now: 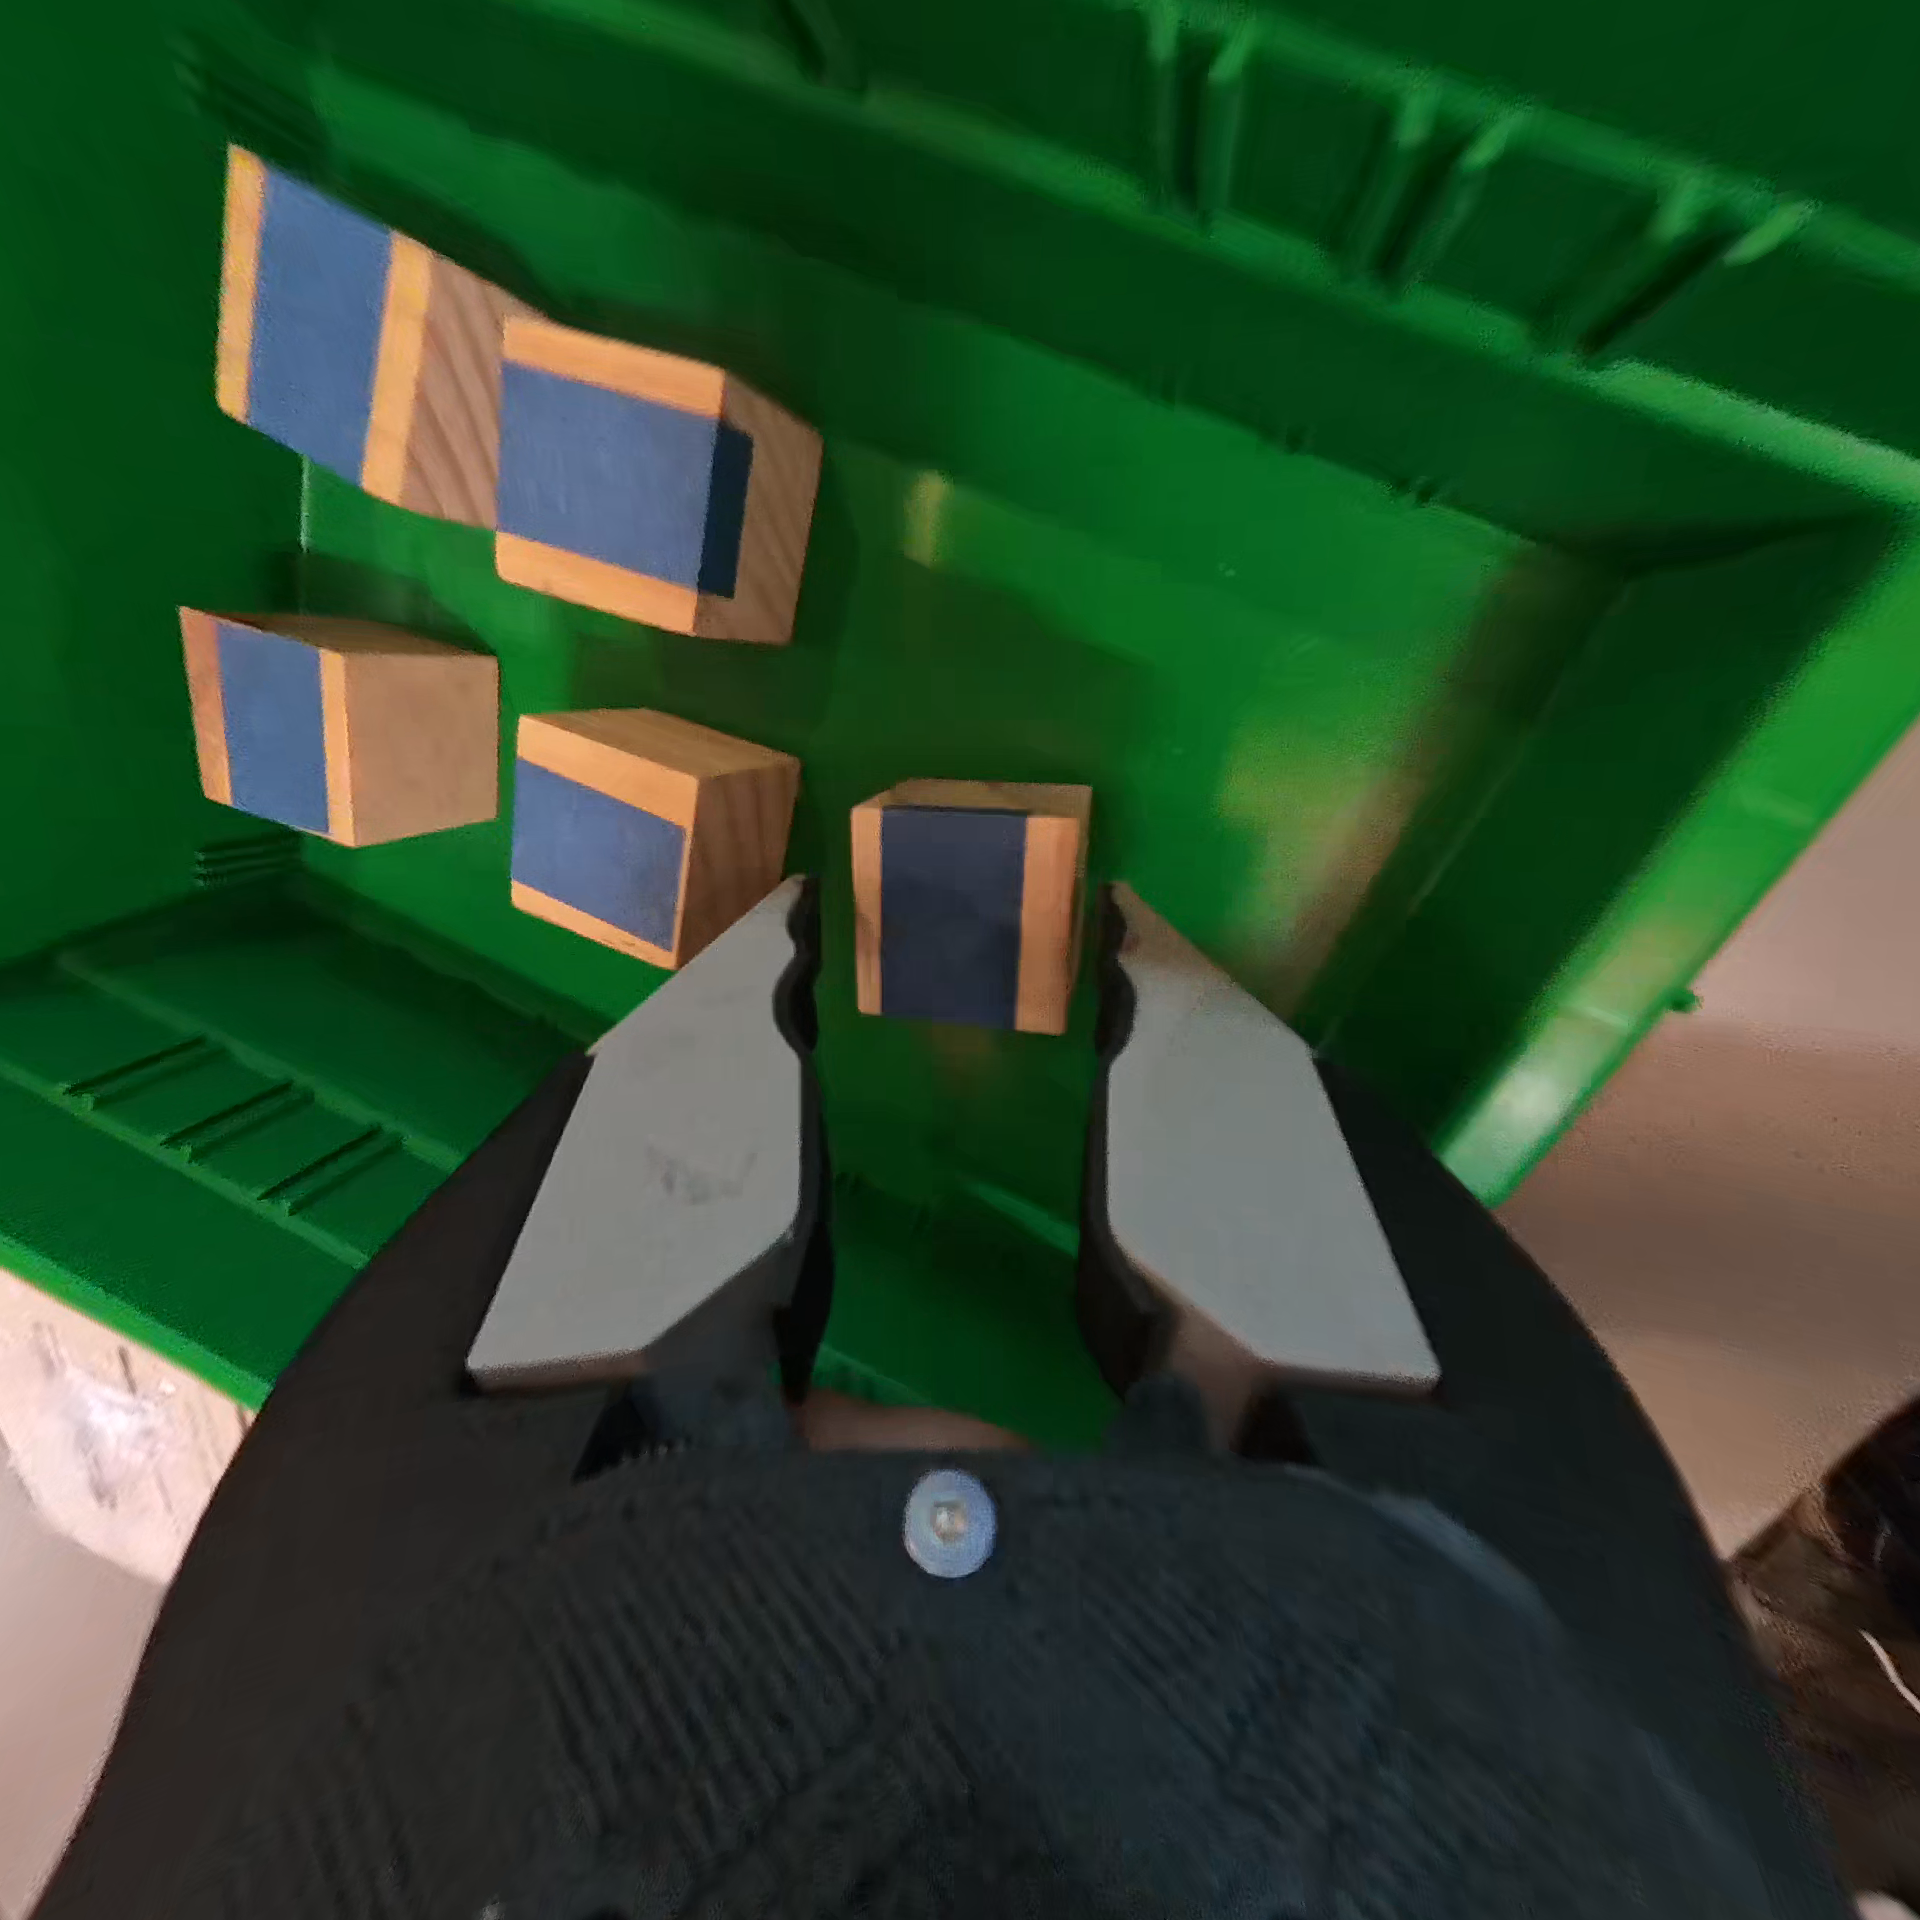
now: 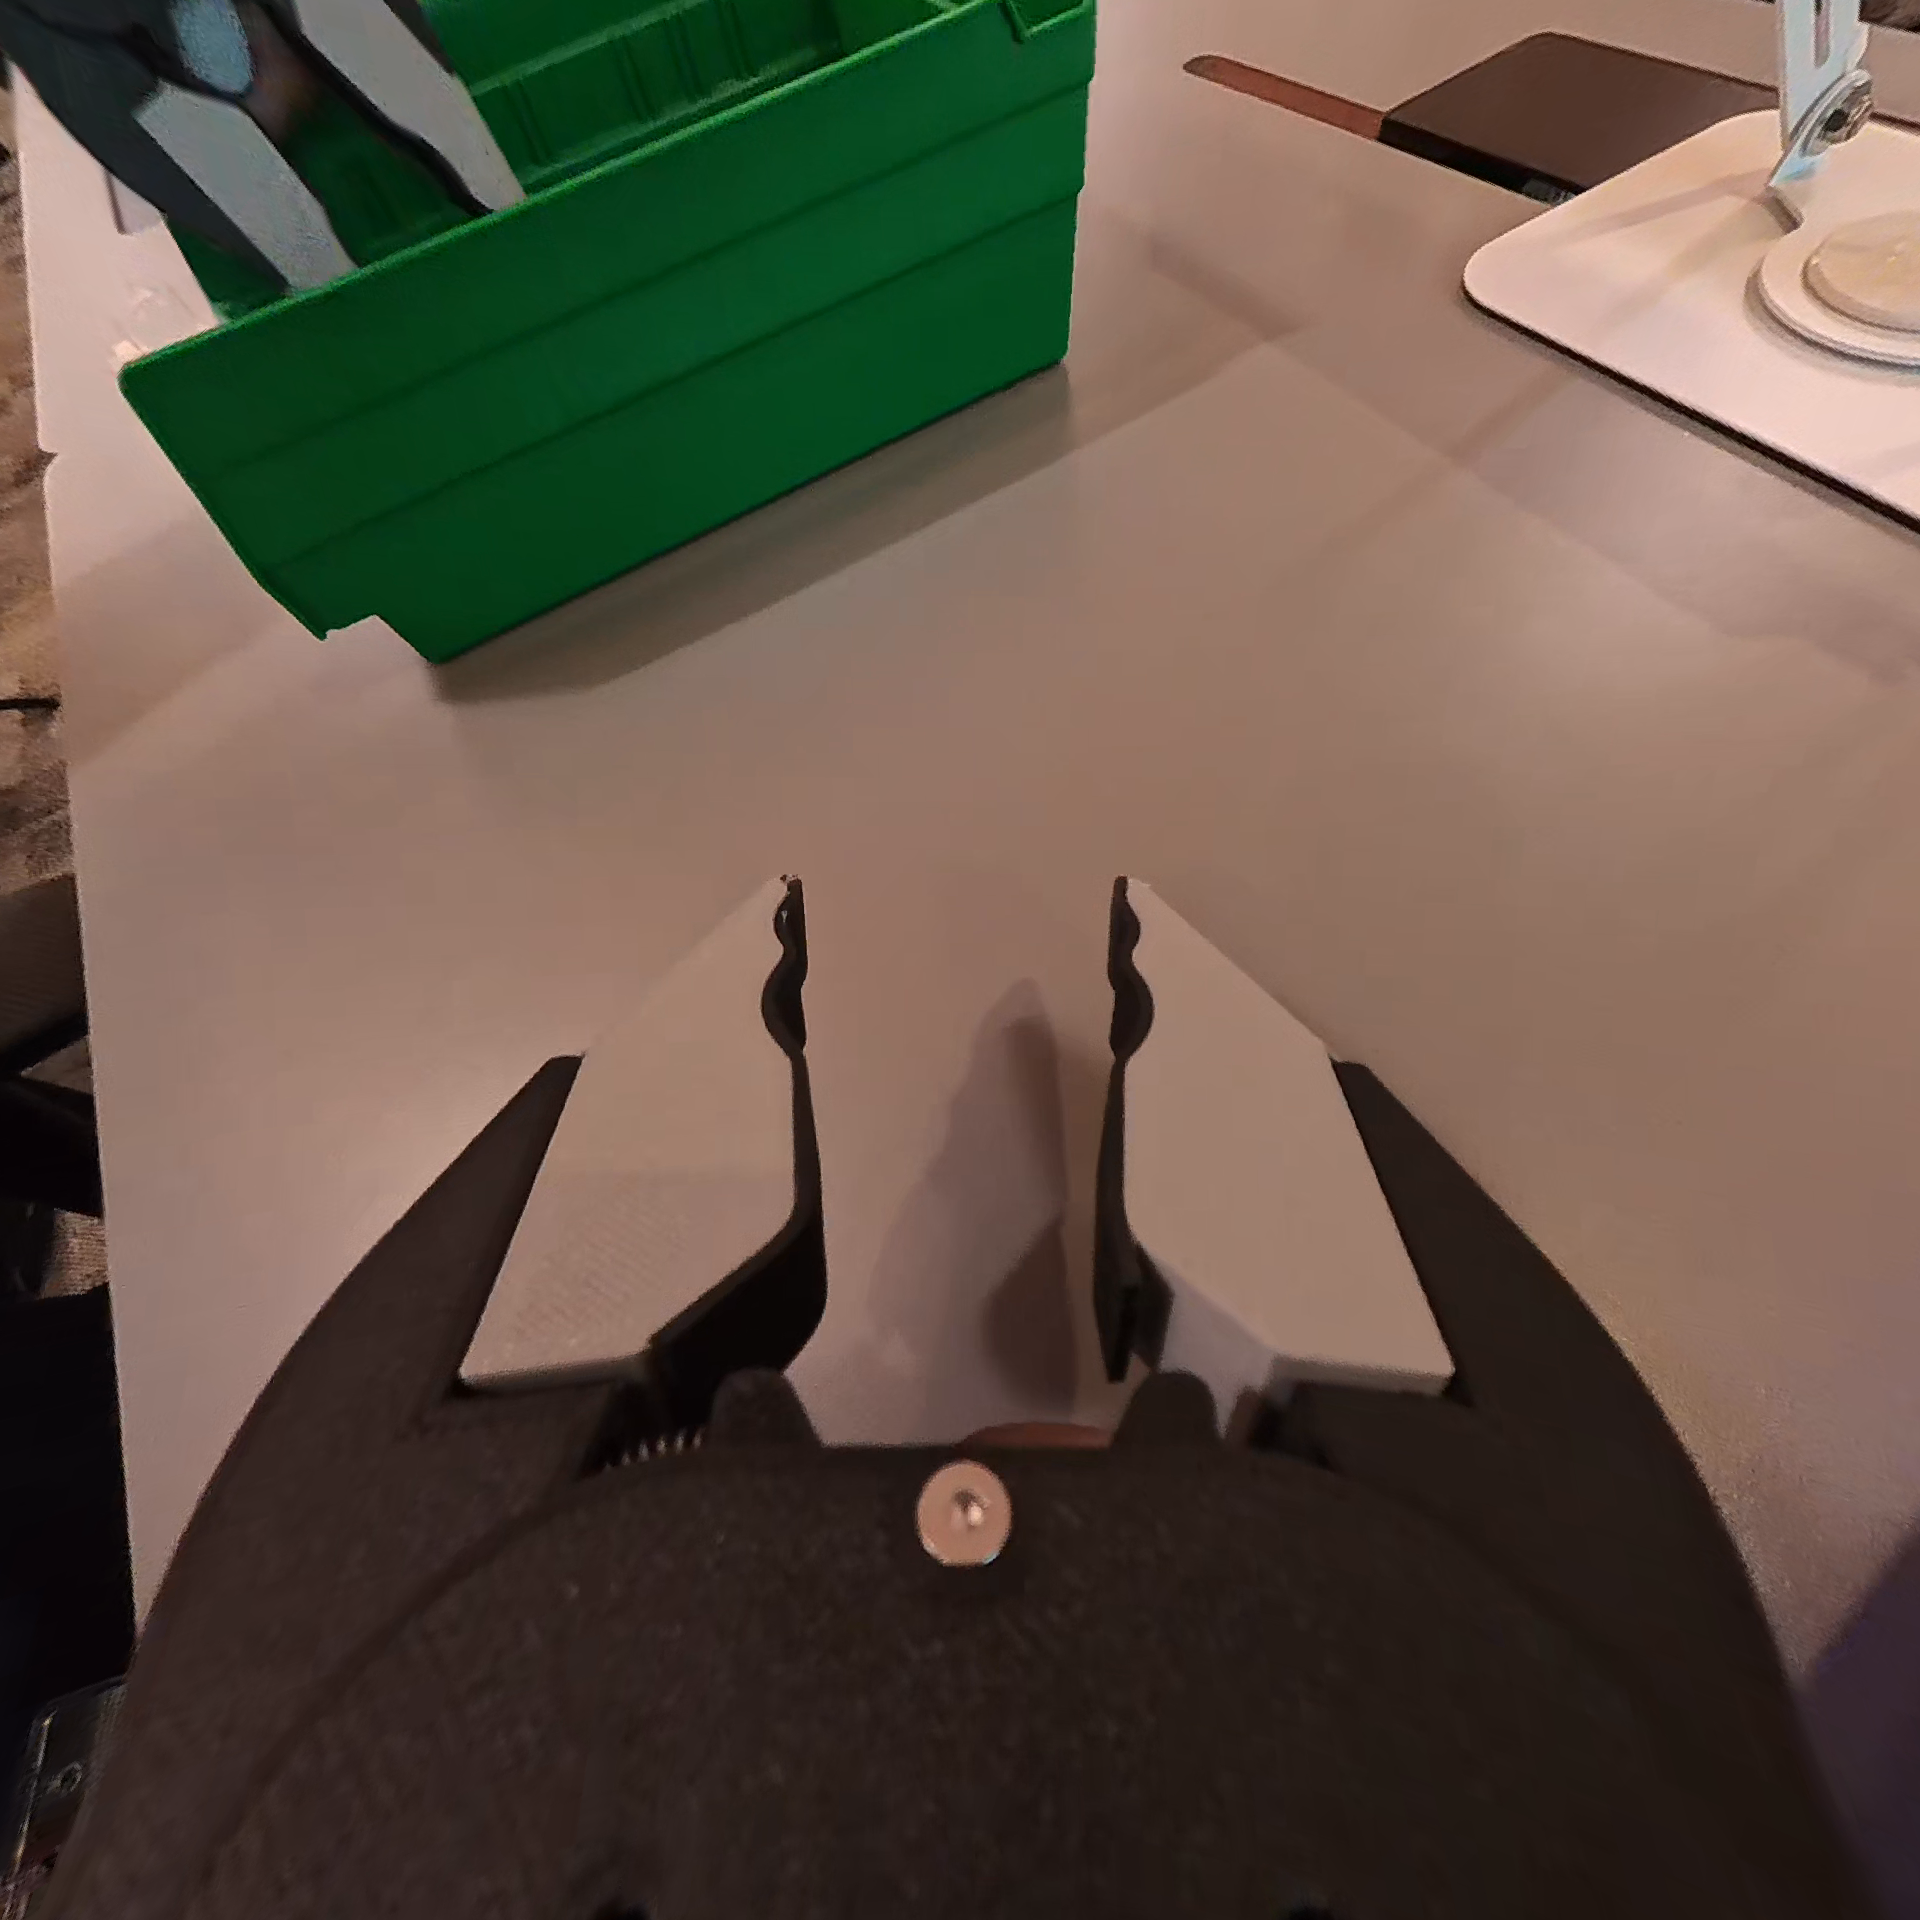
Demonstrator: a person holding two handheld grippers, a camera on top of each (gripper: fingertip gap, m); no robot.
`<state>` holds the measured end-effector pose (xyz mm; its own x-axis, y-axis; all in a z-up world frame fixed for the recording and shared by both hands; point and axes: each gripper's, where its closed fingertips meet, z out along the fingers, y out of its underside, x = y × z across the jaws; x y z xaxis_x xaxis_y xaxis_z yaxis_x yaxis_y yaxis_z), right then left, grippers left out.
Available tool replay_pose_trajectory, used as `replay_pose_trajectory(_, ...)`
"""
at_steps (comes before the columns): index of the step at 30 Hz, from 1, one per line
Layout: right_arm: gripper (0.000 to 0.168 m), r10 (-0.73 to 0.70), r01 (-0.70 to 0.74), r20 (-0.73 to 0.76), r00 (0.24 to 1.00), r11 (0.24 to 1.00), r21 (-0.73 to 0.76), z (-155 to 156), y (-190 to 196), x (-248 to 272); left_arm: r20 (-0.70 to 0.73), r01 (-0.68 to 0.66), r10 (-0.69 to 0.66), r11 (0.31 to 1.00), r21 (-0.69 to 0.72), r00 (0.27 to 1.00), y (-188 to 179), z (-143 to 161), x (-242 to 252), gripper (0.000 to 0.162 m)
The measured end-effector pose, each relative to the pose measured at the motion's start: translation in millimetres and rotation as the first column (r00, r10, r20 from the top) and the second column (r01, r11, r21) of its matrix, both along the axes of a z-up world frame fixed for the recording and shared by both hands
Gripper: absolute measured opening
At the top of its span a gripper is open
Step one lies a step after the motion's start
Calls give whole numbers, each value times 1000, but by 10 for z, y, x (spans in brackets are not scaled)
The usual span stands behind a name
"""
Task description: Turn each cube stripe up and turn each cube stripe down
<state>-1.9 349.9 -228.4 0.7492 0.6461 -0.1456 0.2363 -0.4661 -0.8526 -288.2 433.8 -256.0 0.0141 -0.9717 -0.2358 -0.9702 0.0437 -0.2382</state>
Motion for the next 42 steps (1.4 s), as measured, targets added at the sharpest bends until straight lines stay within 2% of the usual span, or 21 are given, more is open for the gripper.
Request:
replay_pose_trajectory(1, 56, 0, 0, -3, 1000, 1000, 4, 13, -1, 0, -38, -9, 9, 1000, 3, 999, 35, -49, -28, 52)
replay_pose_trajectory(4, 56, 8, -8, -3, 1000, 1000, 17, 39, -12, -16, -154, 14, -15, 1000, -11, 988, 35, -195, -103, 46)
replay_pose_trajectory(7, 55, 17, -17, 2, 1000, 1000, 24, 44, -24, -28, -123, 46, -48, 999, -16, 991, 22, -151, 7, 45)
replay_pose_trajectory(10, 56, 37, -37, -5, 999, 999, 17, 34, -47, -60, -40, 96, -94, 995, 36, 995, 0, 57, 127, 44)
replay_pose_trajectory(13, 56, 104, -104, -49, 993, 995, 4, 60, -126, -172, 174, 112, -143, 977, 180, 974, -17, 535, 393, 44)
replay_pose_trajectory(15, 58, 172, -172, -114, 979, 985, 4, 132, -218, -294, 351, 112, -217, 949, 295, 911, -141, 946, 657, 44)
replay_pose_trajectory(17, 61, 269, -270, -205, 941, 963, 23, 268, -359, -448, 489, 139, -331, 911, 388, 807, -420, 1309, 938, 44)
replay_pose_trajectory(20, 67, 411, -420, -385, 827, 905, 63, 543, -611, -656, 558, 209, -479, 853, 478, 678, -921, 1547, 1302, 44)
replay_pose_trajectory(26, 76, 468, -519, -668, 579, 843, 141, 1034, -802, -835, 548, 286, -640, 751, 596, 539, -1553, 1466, 1940, 44)
replay_pose_trajectory(30, 76, 469, -557, -702, 536, 821, 124, 1033, -848, -874, 547, 299, -682, 717, 629, 485, -1692, 1378, 2188, 44)
replay_pose_trajectory(31, 73, 469, -563, -715, 518, 817, 128, 1044, -855, -862, 550, 310, -686, 717, 625, 476, -1714, 1349, 2226, 44)
replay_pose_trajectory(33, 45, 480, -601, -759, 440, 785, 149, 1103, -912, -821, 545, 301, -695, 706, 641, 469, -1707, 1321, 2296, 44)
replay_pose_trajectory(34, 45, 469, -609, -776, 421, 780, 141, 1112, -911, -809, 549, 305, -697, 706, 639, 462, -1716, 1301, 2327, 44)
replay_pose_trajectory(38, 44, 446, -618, -801, 400, 776, 124, 1106, -882, -760, 596, 291, -672, 734, 613, 441, -1687, 1273, 2414, 44)
replay_pose_trajectory(40, 43, 429, -582, -789, 440, 805, 114, 1080, -812, -729, 602, 271, -652, 750, 604, 460, -1619, 1234, 2444, 44)
replay_pose_trajectory(42, 43, 411, -529, -752, 515, 843, 99, 1033, -722, -687, 607, 236, -618, 771, 592, 499, -1535, 1160, 2480, 45)
